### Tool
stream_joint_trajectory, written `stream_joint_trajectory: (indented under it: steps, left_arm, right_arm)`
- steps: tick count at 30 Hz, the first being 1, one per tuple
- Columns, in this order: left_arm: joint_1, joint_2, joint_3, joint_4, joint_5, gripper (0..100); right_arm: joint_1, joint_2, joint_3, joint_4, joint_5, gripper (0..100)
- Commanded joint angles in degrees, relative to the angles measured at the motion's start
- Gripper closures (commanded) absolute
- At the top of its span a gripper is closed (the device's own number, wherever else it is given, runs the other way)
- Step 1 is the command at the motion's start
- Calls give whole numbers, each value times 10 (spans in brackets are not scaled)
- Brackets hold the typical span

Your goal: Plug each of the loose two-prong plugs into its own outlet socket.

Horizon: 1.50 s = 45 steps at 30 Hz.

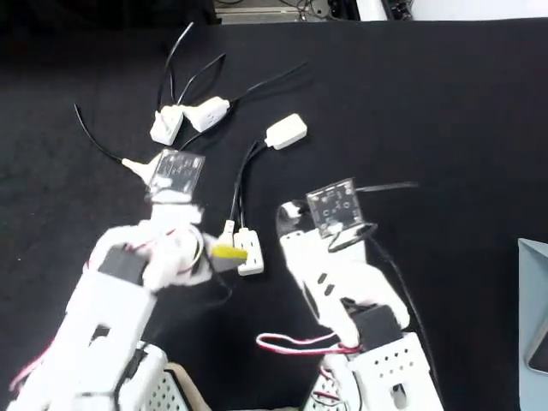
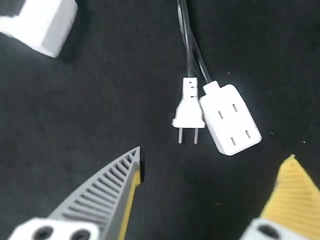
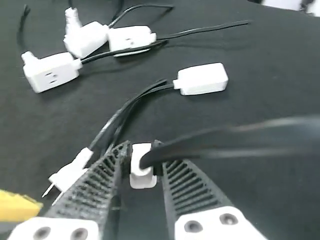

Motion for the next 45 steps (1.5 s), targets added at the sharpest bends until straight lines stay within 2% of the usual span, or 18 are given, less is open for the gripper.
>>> stream_joint_trajectory:
  steps: [1, 10, 16, 23, 26, 30, 39, 45]
  left_arm:
    - [35, 164, -117, -4, 44, 592]
    - [87, 387, -245, -4, 122, 592]
    - [119, 493, -289, -4, 138, 596]
    - [104, 578, -301, -25, 136, 604]
    - [87, 587, -301, -24, 127, 686]
    - [66, 587, -300, -24, 47, 778]
    - [58, 587, -277, -14, -62, 787]
    - [17, 587, -281, 16, -254, 785]
  right_arm:
    - [32, -4, -7, -14, -3, 985]
    - [84, -8, -11, -27, -2, 985]
    - [88, -8, -9, -31, -2, 985]
    - [87, -9, -9, -31, -4, 985]
    - [87, -9, -9, -31, -4, 985]
    - [87, -9, -9, -31, -5, 985]
    - [87, -9, -9, -31, -5, 985]
    - [86, -8, -9, -31, -5, 985]
